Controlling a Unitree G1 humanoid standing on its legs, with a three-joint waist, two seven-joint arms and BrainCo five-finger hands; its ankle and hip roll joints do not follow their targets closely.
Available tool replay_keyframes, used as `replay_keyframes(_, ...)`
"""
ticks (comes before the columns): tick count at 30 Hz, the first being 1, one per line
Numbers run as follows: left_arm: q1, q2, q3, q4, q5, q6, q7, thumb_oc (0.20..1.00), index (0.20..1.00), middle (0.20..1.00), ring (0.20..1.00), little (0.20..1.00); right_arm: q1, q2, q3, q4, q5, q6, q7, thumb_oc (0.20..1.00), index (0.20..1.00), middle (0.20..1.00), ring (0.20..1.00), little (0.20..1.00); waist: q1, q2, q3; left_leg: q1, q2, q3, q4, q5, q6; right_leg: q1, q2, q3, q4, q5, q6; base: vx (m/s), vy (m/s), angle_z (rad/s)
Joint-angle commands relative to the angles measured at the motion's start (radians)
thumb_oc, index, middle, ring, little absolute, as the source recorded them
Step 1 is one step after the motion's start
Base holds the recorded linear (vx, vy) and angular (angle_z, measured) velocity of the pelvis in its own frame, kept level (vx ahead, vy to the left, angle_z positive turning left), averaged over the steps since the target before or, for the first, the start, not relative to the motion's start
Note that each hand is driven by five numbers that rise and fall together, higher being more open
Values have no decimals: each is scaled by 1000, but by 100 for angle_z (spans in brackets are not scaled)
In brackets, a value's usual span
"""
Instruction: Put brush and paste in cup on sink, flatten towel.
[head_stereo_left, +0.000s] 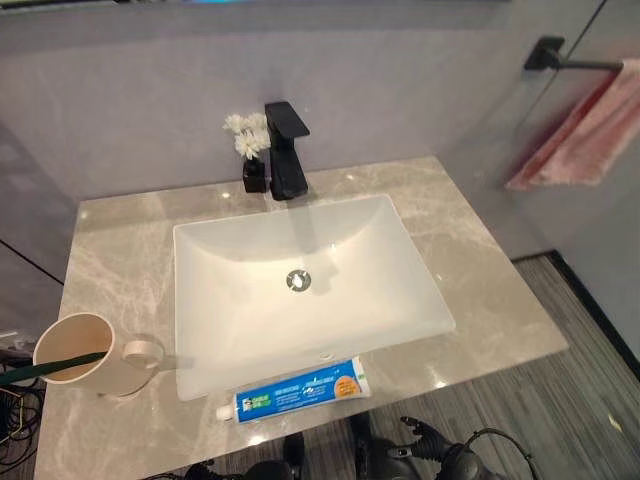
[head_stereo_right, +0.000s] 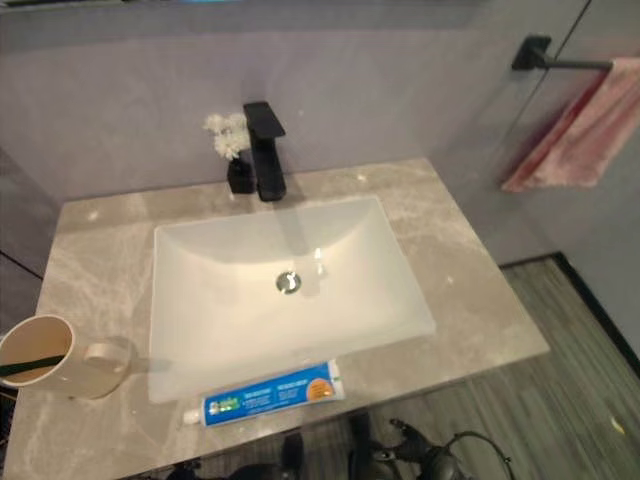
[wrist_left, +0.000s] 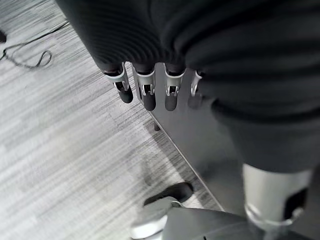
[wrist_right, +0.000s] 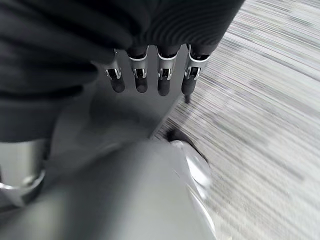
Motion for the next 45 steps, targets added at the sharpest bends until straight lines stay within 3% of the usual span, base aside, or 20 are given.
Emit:
replay_keyframes(1,-61,-3,3,12,1,-5,9,1000,1000,1000,1000,1000,5,-73,11,-35,-10,-9,1,1000,1000,1000,1000,1000,-2,32,-1,-55,43,-28,51,8,-88,93,38,-1,-46,-5,-7,-93,-388,22)
replay_keyframes(2,-76,-9,-15,8,1,-5,15,1000,1000,1000,1000,1000,-5,-78,-13,14,12,-3,-15,1000,1000,1000,1000,1000,1,41,10,-82,70,-57,-5,76,-116,86,52,-37,-55,-11,-19,-110,-259,35)
replay_keyframes(3,-76,-9,-15,8,1,-5,15,1000,1000,1000,1000,1000,-5,-78,-13,14,12,-3,-15,1000,1000,1000,1000,1000,1,41,10,-82,70,-57,-5,76,-116,86,52,-37,-55,-11,-19,-165,-281,50)
replay_keyframes(4,-91,-12,-21,12,-1,-2,19,1000,1000,1000,1000,1000,-2,-73,-44,40,43,3,-30,1000,1000,1000,1000,1000,-9,46,13,-105,88,-24,-33,114,-130,81,44,-73,-57,-13,-19,-108,-95,64)
replay_keyframes(5,-101,-15,-22,9,-1,0,21,1000,1000,1000,1000,1000,0,-73,-63,56,56,6,-36,1000,1000,1000,1000,1000,-27,47,13,-118,103,56,-34,122,-132,78,30,-96,-60,-9,-14,-134,-102,119)
replay_keyframes(6,-109,-16,-26,3,1,2,21,1000,1000,1000,1000,1000,2,-75,-76,74,62,9,-44,1000,1000,1000,1000,1000,-41,45,11,-121,123,135,-17,114,-133,74,15,-114,-62,-3,-9,-98,-35,144)
replay_keyframes(7,-109,-15,-29,3,4,2,20,1000,1000,1000,1000,1000,6,-79,-82,82,65,12,-46,1000,1000,1000,1000,1000,-47,39,10,-108,130,145,21,84,-132,66,8,-126,-65,8,-7,-82,-41,146)
replay_keyframes(9,-108,-13,-36,6,12,-1,19,1000,1000,1000,1000,1000,-1,-81,-88,96,77,9,-49,1000,1000,1000,1000,1000,-57,24,-3,-78,113,96,64,14,-130,47,-4,-130,-72,26,-7,-101,-26,42)
replay_keyframes(12,-111,-13,-44,8,12,-3,20,1000,1000,1000,1000,1000,5,-75,-104,107,99,6,-50,1000,1000,1000,1000,1000,-76,24,-10,-42,127,84,77,-21,-137,28,-18,-129,-63,32,-3,-66,58,-14)
replay_keyframes(13,-111,-15,-55,2,12,-6,15,1000,1000,1000,1000,1000,2,-70,-100,123,99,8,-40,1000,1000,1000,1000,1000,-78,38,-14,-39,127,45,63,-12,-139,23,-20,-115,-56,38,3,-35,164,11)
replay_keyframes(18,-106,-1,-68,-14,36,-14,6,1000,1000,1000,1000,1000,-9,-38,-78,159,64,18,-32,1000,1000,1000,1000,1000,-66,54,-22,-4,107,82,20,-19,-120,40,-48,-84,-76,62,22,-26,193,-5)
replay_keyframes(25,-94,26,-50,4,56,-14,6,1000,1000,1000,1000,1000,-17,-12,-57,111,59,15,-22,1000,1000,1000,1000,1000,-57,30,-24,32,80,107,-29,-17,-97,42,-66,-58,-91,104,47,-43,125,-20)
replay_keyframes(30,-96,34,-46,7,53,-20,11,1000,1000,1000,1000,1000,-41,-9,-72,103,85,14,-27,1000,1000,1000,1000,1000,-63,18,-11,-8,67,112,-7,-19,-92,-6,-79,8,-141,188,76,-110,58,-14)
replay_keyframes(31,-95,36,-45,4,50,-20,12,1000,1000,1000,1000,1000,-45,-6,-73,108,93,15,-26,1000,1000,1000,1000,1000,-61,21,-9,-16,70,112,1,-17,-90,-7,-71,17,-133,175,69,-149,15,3)
replay_keyframes(32,-88,35,-45,-2,43,-21,13,1000,1000,1000,1000,1000,-49,6,-67,136,101,13,-30,1000,1000,1000,1000,1000,-29,22,-13,-29,70,119,15,-19,-84,34,-68,-10,-125,135,53,-129,18,9)
replay_keyframes(41,-37,42,-24,-16,41,-43,24,1000,1000,1000,1000,1000,-29,-13,-66,197,66,13,-32,1000,1000,1000,1000,1000,12,25,-49,-9,83,63,-44,28,-111,89,-59,-108,-188,115,34,9,-68,14)
replay_keyframes(45,85,153,-33,-327,70,-140,65,1000,1000,1000,1000,1000,-13,-36,-147,243,119,-2,-63,1000,1000,1000,1000,1000,69,46,-31,-39,85,-9,-52,55,-127,112,-76,-202,-211,110,37,-54,-97,66)
